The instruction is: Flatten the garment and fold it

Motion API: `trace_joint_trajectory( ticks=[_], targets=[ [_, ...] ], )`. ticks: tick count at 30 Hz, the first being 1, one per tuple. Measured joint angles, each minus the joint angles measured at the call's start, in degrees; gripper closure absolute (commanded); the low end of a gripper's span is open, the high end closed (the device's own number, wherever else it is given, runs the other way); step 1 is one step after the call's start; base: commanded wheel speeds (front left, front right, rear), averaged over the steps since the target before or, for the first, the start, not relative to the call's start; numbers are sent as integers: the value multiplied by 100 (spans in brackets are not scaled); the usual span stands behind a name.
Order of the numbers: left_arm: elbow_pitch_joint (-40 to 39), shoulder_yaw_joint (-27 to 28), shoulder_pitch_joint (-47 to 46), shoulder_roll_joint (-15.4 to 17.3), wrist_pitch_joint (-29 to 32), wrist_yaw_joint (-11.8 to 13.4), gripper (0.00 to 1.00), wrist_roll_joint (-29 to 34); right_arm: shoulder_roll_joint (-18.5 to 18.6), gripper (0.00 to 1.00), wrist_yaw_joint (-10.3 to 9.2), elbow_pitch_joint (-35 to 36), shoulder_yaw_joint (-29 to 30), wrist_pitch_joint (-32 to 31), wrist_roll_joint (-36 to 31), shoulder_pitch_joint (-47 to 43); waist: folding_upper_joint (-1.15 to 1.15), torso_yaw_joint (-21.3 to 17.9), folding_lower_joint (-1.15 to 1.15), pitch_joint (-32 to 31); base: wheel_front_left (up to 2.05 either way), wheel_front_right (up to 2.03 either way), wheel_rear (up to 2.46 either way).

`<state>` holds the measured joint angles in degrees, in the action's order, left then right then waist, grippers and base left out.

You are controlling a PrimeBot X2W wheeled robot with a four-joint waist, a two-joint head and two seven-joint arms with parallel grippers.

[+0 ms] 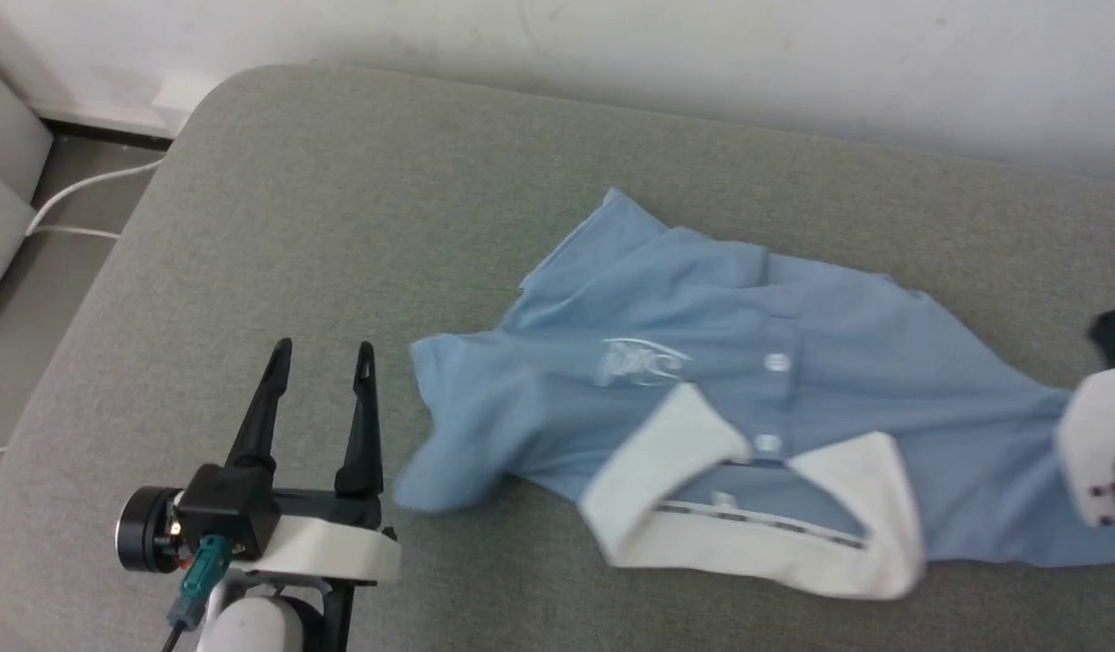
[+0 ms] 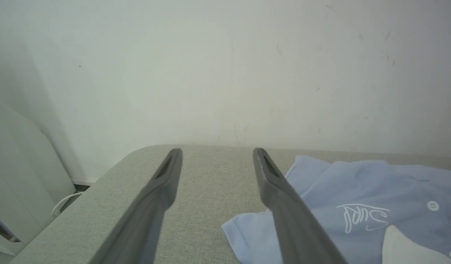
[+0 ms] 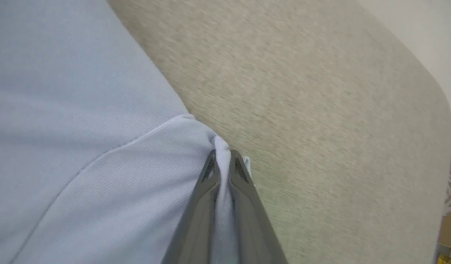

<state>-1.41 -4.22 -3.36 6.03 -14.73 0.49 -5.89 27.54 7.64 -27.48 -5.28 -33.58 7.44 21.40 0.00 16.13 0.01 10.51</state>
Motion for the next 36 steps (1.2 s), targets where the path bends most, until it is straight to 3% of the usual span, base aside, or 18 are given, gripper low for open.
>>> trace_joint_trajectory(
  ticks=[5, 8, 9, 10, 16, 22, 28, 33, 36],
  targets=[
    [8, 10, -10, -60, 0, -53, 0, 5, 502, 100, -2, -118, 435, 0, -356, 1, 0, -86, 0, -24, 0, 0, 0],
    [21, 13, -20, -96, 0, -96, 0, 8, 579, 100, -2, -229, 549, 67, -448, 3, 0, -99, 0, 4, 0, 0, 0],
    [35, 13, -20, -102, 0, -104, 0, 8, 550, 28, -2, -264, 550, 118, -467, 3, 0, -108, 0, 11, 0, 0, 0],
    [52, 14, -21, -108, 0, -118, 0, 8, 490, 0, -2, -289, 584, 208, -480, 4, 0, -117, 0, 16, 0, 0, 0],
    [341, 21, -21, -166, 0, -289, 0, -115, 0, 0, -3, -176, 553, 1154, -354, 10, 0, -211, 0, -42, 0, 0, 0],
    [814, -15, -20, -186, 115, -452, 0, -393, -444, 0, -3, 664, 681, 2346, -60, -127, 0, -416, -1, -184, 0, 0, 0],
    [984, -147, -20, -118, 833, -598, 0, -686, -1203, 0, -4, 1856, 1148, 3392, 152, -964, 0, -712, -1, -308, 0, 0, 0],
    [1098, -248, -53, 225, 1638, -654, 0, -772, -2105, 0, -8, 2662, 1682, 4045, -62, -1718, 0, -982, -2, -334, 0, 0, 0],
    [1120, -294, -258, 485, 2284, -700, 0, -856, -2347, 0, -8, 2954, 1735, 4230, -102, -1897, 0, -1157, -2, -286, 0, 0, 0]
  ],
)
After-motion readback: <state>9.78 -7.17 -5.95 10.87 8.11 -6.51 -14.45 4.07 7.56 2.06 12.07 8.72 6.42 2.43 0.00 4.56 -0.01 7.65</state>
